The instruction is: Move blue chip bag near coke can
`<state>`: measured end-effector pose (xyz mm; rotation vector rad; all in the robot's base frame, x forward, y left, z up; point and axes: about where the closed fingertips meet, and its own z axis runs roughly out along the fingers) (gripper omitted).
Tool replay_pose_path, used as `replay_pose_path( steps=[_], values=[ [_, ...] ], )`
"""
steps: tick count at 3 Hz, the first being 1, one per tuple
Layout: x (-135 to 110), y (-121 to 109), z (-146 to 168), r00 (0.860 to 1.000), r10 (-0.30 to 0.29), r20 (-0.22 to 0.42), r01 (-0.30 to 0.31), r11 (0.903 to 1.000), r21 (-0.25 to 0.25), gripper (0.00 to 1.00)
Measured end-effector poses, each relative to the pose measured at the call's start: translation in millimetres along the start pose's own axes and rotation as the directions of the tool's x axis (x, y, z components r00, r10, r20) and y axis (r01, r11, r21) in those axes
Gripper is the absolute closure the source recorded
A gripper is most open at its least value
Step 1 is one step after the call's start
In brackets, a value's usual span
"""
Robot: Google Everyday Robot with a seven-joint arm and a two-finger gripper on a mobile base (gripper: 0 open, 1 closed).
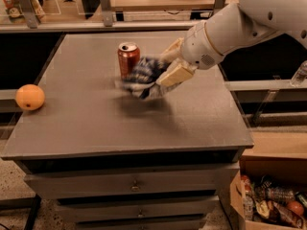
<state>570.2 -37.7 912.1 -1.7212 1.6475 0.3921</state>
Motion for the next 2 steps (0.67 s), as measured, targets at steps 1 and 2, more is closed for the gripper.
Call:
replay_pose_path(
  steps=[1, 2],
  values=[
    [-1.0, 0.7, 1.1, 1.000, -0.002, 0.000, 0.002, 1.0000, -0.003, 0.00],
    [-1.0, 0.7, 1.2, 1.000, -0.002, 0.000, 0.002, 1.0000, -0.003, 0.00]
  ],
)
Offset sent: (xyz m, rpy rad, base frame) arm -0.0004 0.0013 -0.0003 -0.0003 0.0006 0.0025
